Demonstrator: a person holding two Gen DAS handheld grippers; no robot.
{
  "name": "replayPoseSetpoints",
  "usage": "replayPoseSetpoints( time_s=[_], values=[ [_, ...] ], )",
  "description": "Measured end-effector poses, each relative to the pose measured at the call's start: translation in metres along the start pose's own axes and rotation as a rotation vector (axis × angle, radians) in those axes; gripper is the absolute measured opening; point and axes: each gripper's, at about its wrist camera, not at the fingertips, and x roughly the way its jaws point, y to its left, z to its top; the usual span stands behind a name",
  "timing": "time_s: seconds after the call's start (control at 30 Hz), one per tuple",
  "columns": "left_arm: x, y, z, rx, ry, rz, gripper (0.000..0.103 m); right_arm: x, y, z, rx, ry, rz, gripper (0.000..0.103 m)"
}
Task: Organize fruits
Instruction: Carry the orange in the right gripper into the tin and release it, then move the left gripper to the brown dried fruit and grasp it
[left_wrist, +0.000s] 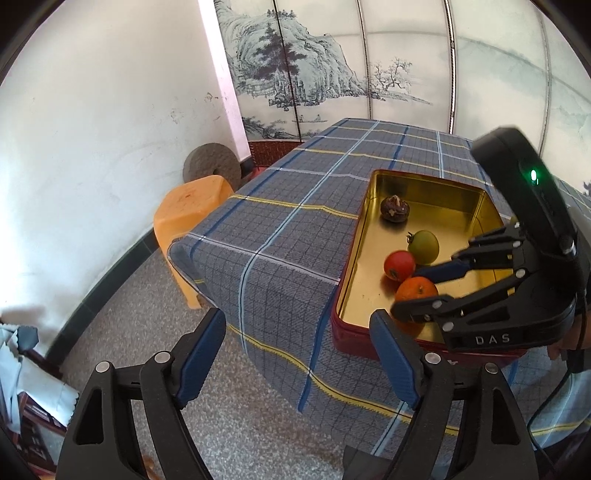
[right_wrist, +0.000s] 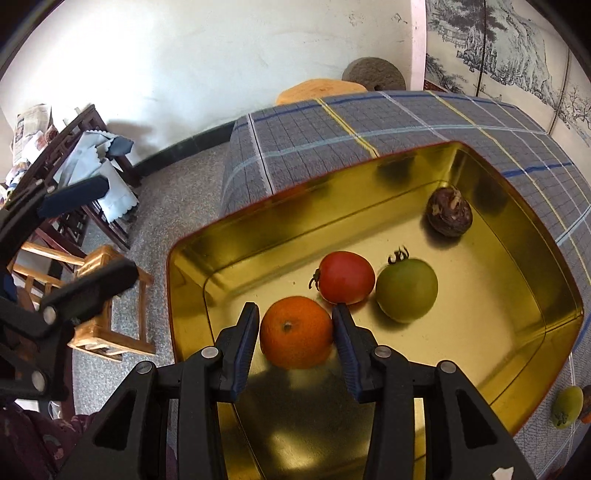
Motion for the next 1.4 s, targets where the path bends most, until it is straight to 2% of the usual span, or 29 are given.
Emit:
replayPoseSetpoints(
  time_s=[0.03, 0.1, 0.17, 0.37, 0.4, 0.47, 0.63, 0.87, 0.9, 1.07, 1.17, 1.27, 1.33, 1.4],
  values=[
    [0.0, 0.0, 0.0, 0.002, 0.002, -0.001, 0.081, -0.001, 0.0, 0.001, 0.006, -0.013, 0.003, 0.044],
    [0.0, -0.002, 0.0, 0.008, 0.005, -0.001, 0.081, -0.009, -0.001, 0.002, 0.018, -0.064, 0.011, 0.061],
    [0.0, -0.004, 0.0, 0.015, 0.004, -0.001, 0.081, -0.02, -0.002, 0.001, 0.027, -0.116, 0.014, 0.069],
    [-0.003, -0.011, 0.002, 0.032, 0.005, -0.005, 0.081, -0.055, -0.014, -0.015, 0.076, -0.235, -0.003, 0.073],
    [-0.003, -0.012, 0.002, 0.035, 0.005, -0.007, 0.081, -0.062, -0.017, -0.02, 0.09, -0.249, -0.005, 0.078],
    [-0.005, -0.014, 0.002, 0.046, 0.005, -0.008, 0.081, -0.074, -0.024, -0.034, 0.12, -0.273, -0.017, 0.083],
    [-0.009, -0.024, 0.003, 0.072, 0.001, -0.015, 0.081, -0.104, -0.056, -0.083, 0.232, -0.31, -0.065, 0.084],
    [-0.018, -0.051, 0.009, 0.146, -0.016, -0.026, 0.081, -0.166, -0.123, -0.18, 0.451, -0.348, -0.221, 0.095],
    [-0.019, -0.056, 0.01, 0.157, -0.02, -0.027, 0.081, -0.176, -0.133, -0.196, 0.489, -0.353, -0.258, 0.099],
    [-0.026, -0.087, 0.017, 0.221, -0.033, -0.061, 0.081, -0.214, -0.179, -0.27, 0.681, -0.318, -0.496, 0.103],
    [-0.03, -0.112, 0.023, 0.266, -0.031, -0.128, 0.081, -0.233, -0.21, -0.321, 0.838, -0.271, -0.592, 0.103],
    [-0.033, -0.142, 0.032, 0.295, -0.026, -0.205, 0.081, -0.242, -0.233, -0.356, 0.939, -0.233, -0.62, 0.103],
    [-0.034, -0.164, 0.041, 0.302, -0.019, -0.271, 0.081, -0.251, -0.236, -0.372, 0.931, -0.243, -0.661, 0.103],
    [-0.032, -0.185, 0.049, 0.306, 0.003, -0.353, 0.081, -0.253, -0.24, -0.377, 0.919, -0.209, -0.69, 0.103]
  ],
)
